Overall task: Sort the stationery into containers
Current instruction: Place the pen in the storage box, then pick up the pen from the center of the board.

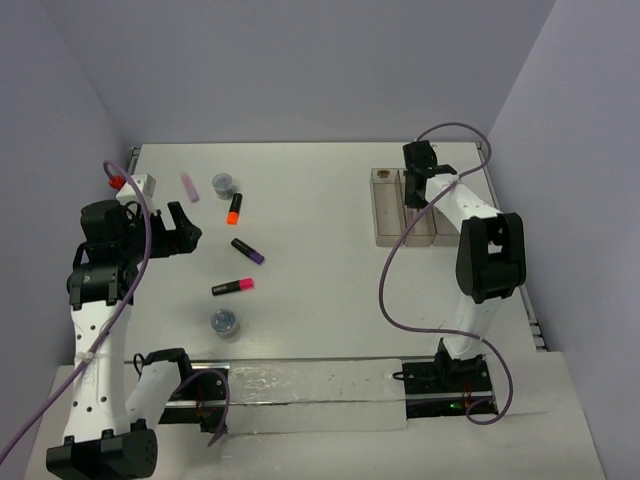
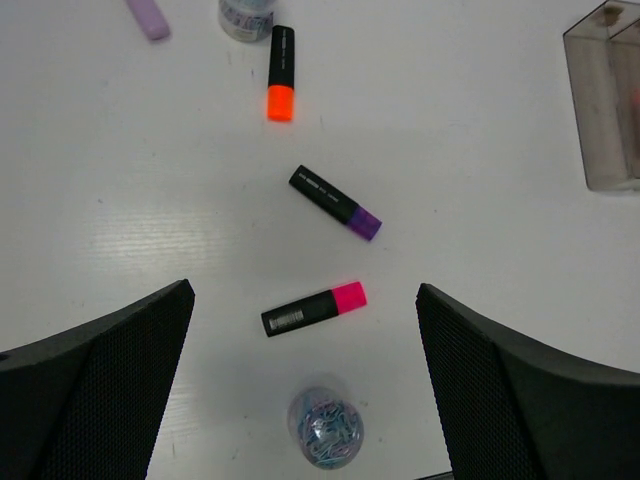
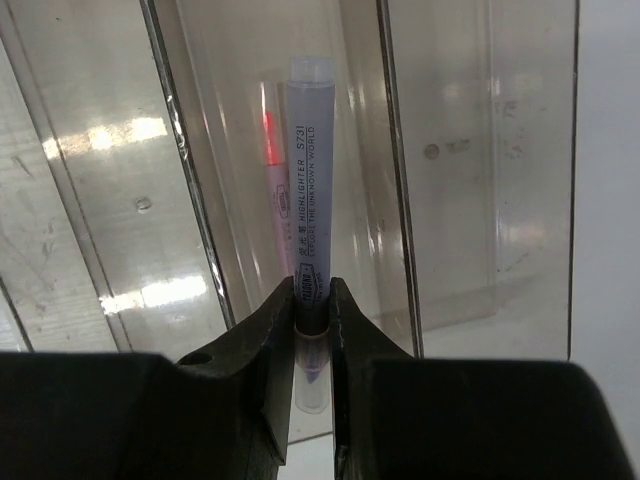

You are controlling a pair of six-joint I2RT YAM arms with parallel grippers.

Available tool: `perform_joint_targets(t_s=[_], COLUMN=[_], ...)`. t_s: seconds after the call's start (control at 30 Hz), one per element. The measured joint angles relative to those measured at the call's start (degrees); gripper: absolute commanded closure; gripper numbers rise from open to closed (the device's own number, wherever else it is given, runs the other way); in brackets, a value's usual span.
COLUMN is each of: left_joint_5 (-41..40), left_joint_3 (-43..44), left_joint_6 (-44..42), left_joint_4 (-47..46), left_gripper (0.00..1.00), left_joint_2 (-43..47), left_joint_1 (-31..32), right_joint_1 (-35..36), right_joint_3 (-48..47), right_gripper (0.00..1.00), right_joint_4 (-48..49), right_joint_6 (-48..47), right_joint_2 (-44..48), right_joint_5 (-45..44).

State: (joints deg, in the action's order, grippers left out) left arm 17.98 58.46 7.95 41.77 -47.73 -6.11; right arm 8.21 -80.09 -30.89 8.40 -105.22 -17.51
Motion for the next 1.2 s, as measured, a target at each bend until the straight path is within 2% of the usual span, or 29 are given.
perform_joint_targets(t_s=[0.1, 0.2, 0.4, 0.7, 0.87, 0.97, 1.07, 1.2], left_joint_5=[-0.4, -0.6, -3.0, -8.3, -17.3, -21.6, -20.2, -10.1], left_joint_3=[-0.9, -1.3, -3.5, -2.6, 8.3, 11.6, 11.0, 6.2], left_joint_6=[-1.0, -1.8, -3.0, -5.1, -8.6, -10.6, -13.8, -21.4], left_joint_4=[0.0, 0.0, -0.4, 0.7, 5.6, 5.5, 6.1, 8.3], left_gripper=[0.01, 0.01, 0.01, 0.01, 0.01, 0.01, 0.01, 0.01], left_joint_2=[0.8, 1.3, 0.7, -3.5, -11.3, -12.1, -10.5, -8.8], left_joint_1=[0.0, 0.0, 0.0, 0.0, 0.0, 0.0, 0.0, 0.0], right_joint_1=[-0.1, -0.3, -0.5, -0.5, 0.8, 4.0, 8.7, 14.3], right_joint_3=[-0.6, -0.7, -0.7, -0.7, -0.1, -0.5, -2.4, -4.3], right_gripper=[0.84, 0.69, 0.54, 0.52, 0.51, 0.51, 0.51, 0.5], right_joint_4=[-0.2, -0.3, -0.6, -1.1, -0.8, -1.0, -2.3, -3.8], right_joint_6=[-0.6, -0.9, -1.4, -0.4, 1.7, 2.2, 1.6, -0.2], right_joint_2=[-1.7, -2.9, -3.7, 1.7, 9.6, 14.0, 16.4, 18.4], right_joint_5=[-0.3, -0.7, -0.3, 2.5, 4.1, 3.2, 3.2, 4.3])
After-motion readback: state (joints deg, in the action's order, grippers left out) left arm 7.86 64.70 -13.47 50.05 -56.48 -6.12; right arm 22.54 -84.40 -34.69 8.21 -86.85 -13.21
